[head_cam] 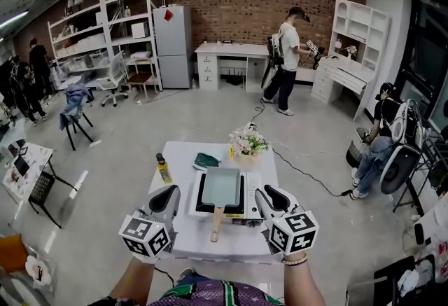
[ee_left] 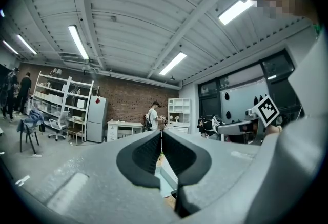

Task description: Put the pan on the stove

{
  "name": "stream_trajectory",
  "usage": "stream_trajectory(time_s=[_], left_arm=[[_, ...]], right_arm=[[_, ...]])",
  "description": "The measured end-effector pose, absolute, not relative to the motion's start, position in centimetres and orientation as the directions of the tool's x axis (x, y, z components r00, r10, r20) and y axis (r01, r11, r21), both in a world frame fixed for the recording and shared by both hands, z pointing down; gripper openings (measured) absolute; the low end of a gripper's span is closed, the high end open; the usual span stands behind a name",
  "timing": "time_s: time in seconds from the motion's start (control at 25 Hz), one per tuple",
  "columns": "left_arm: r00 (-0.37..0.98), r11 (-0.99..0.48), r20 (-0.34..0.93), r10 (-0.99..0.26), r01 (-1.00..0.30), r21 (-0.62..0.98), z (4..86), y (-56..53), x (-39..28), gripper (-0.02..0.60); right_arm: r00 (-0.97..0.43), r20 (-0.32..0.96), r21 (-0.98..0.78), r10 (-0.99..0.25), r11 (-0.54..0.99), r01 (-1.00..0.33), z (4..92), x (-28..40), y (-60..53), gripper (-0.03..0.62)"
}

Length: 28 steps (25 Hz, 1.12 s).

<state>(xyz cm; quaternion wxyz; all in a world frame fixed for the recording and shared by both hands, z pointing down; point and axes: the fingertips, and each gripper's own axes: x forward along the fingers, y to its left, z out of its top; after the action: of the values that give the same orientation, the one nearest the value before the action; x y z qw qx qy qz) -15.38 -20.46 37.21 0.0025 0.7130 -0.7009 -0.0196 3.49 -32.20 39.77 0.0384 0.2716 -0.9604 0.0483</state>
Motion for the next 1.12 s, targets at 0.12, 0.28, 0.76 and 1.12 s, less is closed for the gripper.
stream_trajectory(time_s=[0.12, 0.28, 0.76, 1.12], left_arm=[[0.015, -0.016, -0.026, -1.000, -1.000, 0.020, 37.0, -20.2, -15.1, 0.018], [0.021, -0.021, -0.026, -0.999, -1.000, 0.011, 36.8, -19.9, -14.5, 0.018], [0.020, -0.020, -0.034, -0.999, -1.000, 0.004, 36.1, -20.1, -14.5, 0.018], [0.008, -0.008, -0.021, -1.000, -1.000, 0.001, 37.0, -19.8, -15.1, 0.018]], right_arm=[[-0.850, 0.096, -0.080, -0.518, 0.847, -0.525, 39.8, 3.6, -32.1, 0.069], [-0.852, 0.085, -0.084, -0.517, 0.848, -0.523, 39.6, 3.7, -31.8, 0.037], [-0.849, 0.074, -0.070, -0.523, 0.847, -0.527, 39.0, 3.1, -32.0, 0.003], [-0.834, 0.069, -0.086, -0.547, 0.830, -0.551, 39.3, 3.0, -32.3, 0.002]])
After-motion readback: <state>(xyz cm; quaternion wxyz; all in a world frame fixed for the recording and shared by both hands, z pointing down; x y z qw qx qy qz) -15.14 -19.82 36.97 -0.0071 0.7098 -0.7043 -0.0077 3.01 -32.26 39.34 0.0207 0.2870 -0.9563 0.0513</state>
